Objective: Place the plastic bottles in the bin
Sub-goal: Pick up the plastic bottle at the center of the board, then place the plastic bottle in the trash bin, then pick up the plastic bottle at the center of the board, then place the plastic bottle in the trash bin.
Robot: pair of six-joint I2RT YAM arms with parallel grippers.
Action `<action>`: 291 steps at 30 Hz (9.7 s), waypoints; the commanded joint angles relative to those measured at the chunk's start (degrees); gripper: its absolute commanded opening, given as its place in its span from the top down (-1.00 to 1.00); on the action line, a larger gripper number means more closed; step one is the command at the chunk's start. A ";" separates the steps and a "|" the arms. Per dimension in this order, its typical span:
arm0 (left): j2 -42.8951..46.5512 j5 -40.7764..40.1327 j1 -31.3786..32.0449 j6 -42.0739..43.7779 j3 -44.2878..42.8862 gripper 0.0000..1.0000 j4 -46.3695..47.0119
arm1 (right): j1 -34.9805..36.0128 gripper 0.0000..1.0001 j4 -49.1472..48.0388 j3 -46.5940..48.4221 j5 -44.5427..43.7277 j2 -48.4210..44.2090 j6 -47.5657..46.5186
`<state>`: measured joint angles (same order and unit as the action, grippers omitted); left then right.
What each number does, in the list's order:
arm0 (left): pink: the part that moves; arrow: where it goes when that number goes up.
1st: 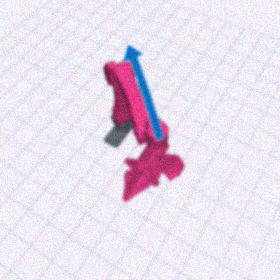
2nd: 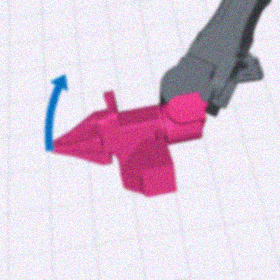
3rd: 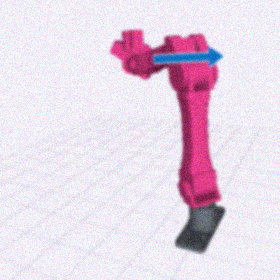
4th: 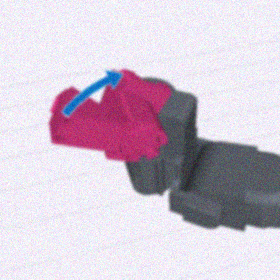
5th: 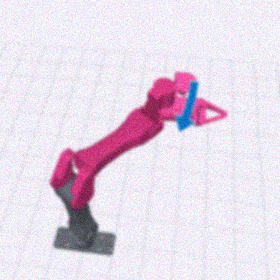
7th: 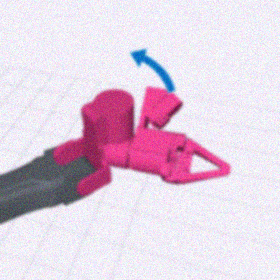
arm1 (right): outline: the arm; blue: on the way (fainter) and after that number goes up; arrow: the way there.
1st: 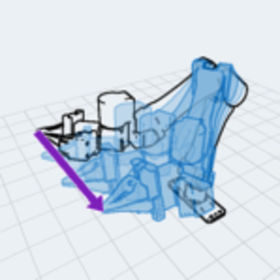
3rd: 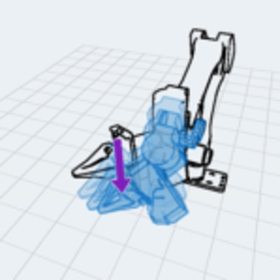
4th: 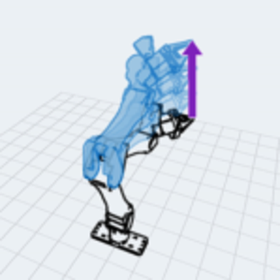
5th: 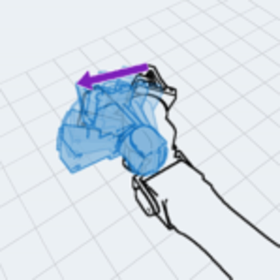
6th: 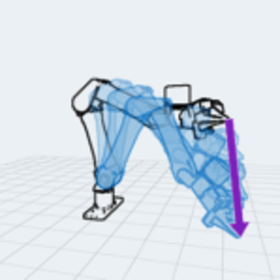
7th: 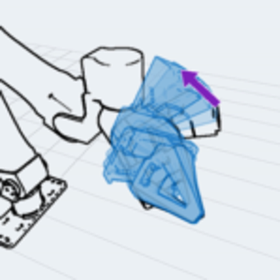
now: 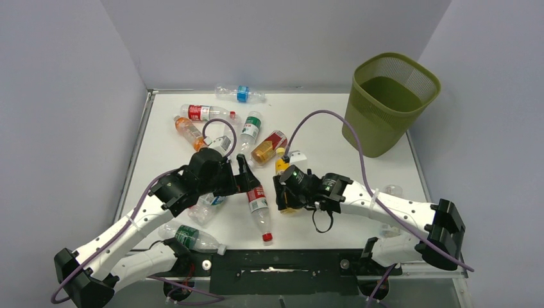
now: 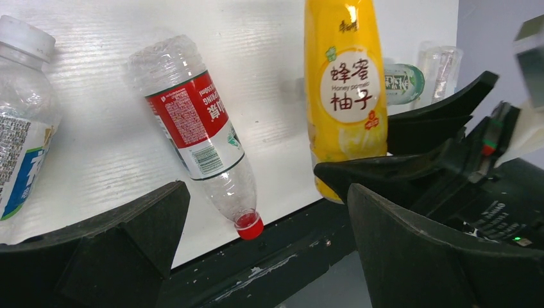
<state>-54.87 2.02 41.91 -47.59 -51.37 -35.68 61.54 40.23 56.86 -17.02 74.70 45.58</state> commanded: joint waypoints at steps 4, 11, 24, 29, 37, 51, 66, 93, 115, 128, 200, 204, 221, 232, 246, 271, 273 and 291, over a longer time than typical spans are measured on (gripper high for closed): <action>0.47 0.53 0.19 0.39 -2.77 -0.95 3.30 | -1.25 -0.03 -0.91 4.92 -1.55 -2.68 -3.01; 0.07 0.89 0.19 0.05 -2.29 -0.95 4.04 | -2.55 -0.03 -2.35 4.82 -0.78 -3.98 -4.54; -2.83 1.20 0.26 0.51 -3.37 -0.95 4.53 | -4.47 -0.04 -4.05 6.19 -3.23 -7.86 -7.96; -4.15 1.15 0.28 0.74 -4.10 -0.95 4.40 | -5.55 -0.04 -4.73 6.32 -3.76 -8.83 -9.53; -6.49 1.20 0.28 1.16 -5.41 -0.95 5.01 | -10.48 -0.04 -5.90 8.32 -1.16 -8.58 -13.62; -10.28 0.59 0.28 2.28 -8.43 -0.95 5.89 | -25.87 -0.05 -6.21 25.06 3.98 -3.23 -28.72; -10.47 0.40 0.19 2.73 -6.48 -0.95 6.26 | -51.07 -0.08 -15.95 43.38 15.81 4.63 -36.13; -11.49 1.16 -0.71 3.42 -7.59 -0.95 5.64 | -71.22 -0.97 -10.90 53.56 29.48 16.97 -33.09; -11.09 3.83 1.46 -2.88 -1.78 -0.96 5.89 | -39.00 -0.98 -12.53 14.51 25.10 -11.74 -22.36; -17.56 0.19 3.78 -5.23 -0.33 -0.95 7.62 | -25.50 -1.00 -11.83 -2.08 19.07 -22.53 -15.07; -22.56 -6.75 6.33 -3.48 -6.98 0.03 5.25 | -19.92 -0.96 -12.87 -9.14 17.33 -22.84 -11.13; -21.97 -5.34 6.39 -3.43 -8.27 0.03 6.22 | -19.83 -0.96 -14.13 -9.58 18.84 -22.79 -10.72; -15.99 -2.36 6.34 -3.75 -8.91 0.02 12.72 | -19.82 -0.98 -27.06 -11.64 31.83 -21.43 -4.71; -12.59 1.17 6.27 -5.73 -7.11 0.02 21.67 | -19.68 -0.84 -36.17 -14.50 38.61 -20.72 0.10; -11.79 4.93 5.46 -11.46 -4.96 0.02 26.44 | -17.09 -0.79 -33.48 -13.53 32.99 -18.94 -0.47; -6.51 -1.01 1.30 -5.06 -9.20 -0.73 9.84 | -14.77 -0.04 -23.26 -5.52 22.32 -18.92 -4.80; -5.66 -1.35 0.11 -4.12 -9.48 -0.74 8.26 | -15.14 -0.04 -21.07 -3.63 21.14 -18.89 -6.13; 0.51 2.43 -11.88 1.53 -5.93 -0.75 -1.18 | -45.13 -0.13 -5.69 23.14 32.72 -9.00 -24.69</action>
<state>-55.46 1.58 32.34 -48.45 -57.47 -35.99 22.13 32.73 73.01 10.79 63.29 26.89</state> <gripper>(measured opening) 0.875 0.567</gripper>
